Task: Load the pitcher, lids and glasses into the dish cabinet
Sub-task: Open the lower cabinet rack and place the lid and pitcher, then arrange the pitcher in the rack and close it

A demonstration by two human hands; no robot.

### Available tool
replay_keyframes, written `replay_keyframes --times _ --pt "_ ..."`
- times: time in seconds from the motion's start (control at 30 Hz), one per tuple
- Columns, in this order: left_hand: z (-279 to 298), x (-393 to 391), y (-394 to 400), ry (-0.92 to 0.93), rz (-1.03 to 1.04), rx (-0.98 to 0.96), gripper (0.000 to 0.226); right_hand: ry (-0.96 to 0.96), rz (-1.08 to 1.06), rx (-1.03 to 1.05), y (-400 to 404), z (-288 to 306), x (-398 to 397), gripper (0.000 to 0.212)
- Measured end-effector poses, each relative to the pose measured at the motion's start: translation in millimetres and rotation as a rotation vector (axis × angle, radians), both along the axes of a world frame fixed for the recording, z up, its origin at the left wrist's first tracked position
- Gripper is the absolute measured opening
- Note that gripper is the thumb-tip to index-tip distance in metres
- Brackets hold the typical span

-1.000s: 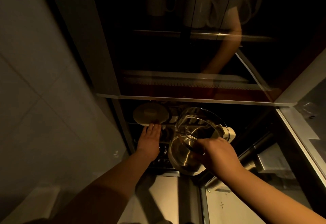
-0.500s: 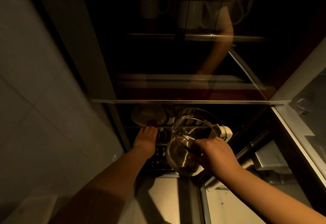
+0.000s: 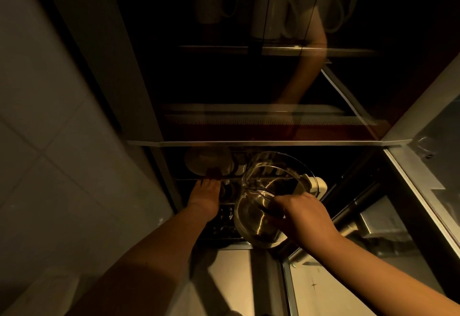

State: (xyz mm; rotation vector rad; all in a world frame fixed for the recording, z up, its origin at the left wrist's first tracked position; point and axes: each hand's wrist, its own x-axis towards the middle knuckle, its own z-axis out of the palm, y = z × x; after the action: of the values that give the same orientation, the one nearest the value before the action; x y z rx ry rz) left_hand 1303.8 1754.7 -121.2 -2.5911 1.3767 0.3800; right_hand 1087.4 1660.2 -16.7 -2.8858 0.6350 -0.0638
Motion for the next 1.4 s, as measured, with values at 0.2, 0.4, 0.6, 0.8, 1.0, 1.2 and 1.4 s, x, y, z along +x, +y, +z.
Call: replay_keyframes --times 0.2,0.4,0.6,0.8,1.0,1.2,1.4 --pt "0.6 0.0 1.0 0.023 0.005 0.017 0.076 0.001 -0.009 -0.001 -1.2 -2.9 2.3 0.025" --pt "17.3 -13.0 2.7 0.020 -0.024 -0.071 0.071 0.004 0.011 -0.005 -3.6 -2.6 3.1 0.027" --pt "43.3 -57.8 12.0 -0.025 -0.106 -0.540 0.069 -0.025 0.069 -0.031 -7.4 3.2 0.0 0.025" --pt "90.4 -96.9 29.6 -0.014 -0.336 -0.871 0.064 -0.048 0.127 -0.064 -10.9 9.2 -6.9 0.018" --pt "117.0 -111.5 20.9 -0.012 -0.494 -0.753 0.025 -0.064 0.189 -0.098 -6.8 23.7 -19.3 0.013" --pt "140.7 -116.3 15.8 0.136 -0.515 -0.655 0.016 -0.066 0.253 -0.096 -9.9 42.9 -32.6 0.016" --pt "157.3 -127.4 18.0 0.127 -0.533 -0.670 0.014 -0.219 0.472 -0.184 -30.3 66.7 -51.0 0.022"
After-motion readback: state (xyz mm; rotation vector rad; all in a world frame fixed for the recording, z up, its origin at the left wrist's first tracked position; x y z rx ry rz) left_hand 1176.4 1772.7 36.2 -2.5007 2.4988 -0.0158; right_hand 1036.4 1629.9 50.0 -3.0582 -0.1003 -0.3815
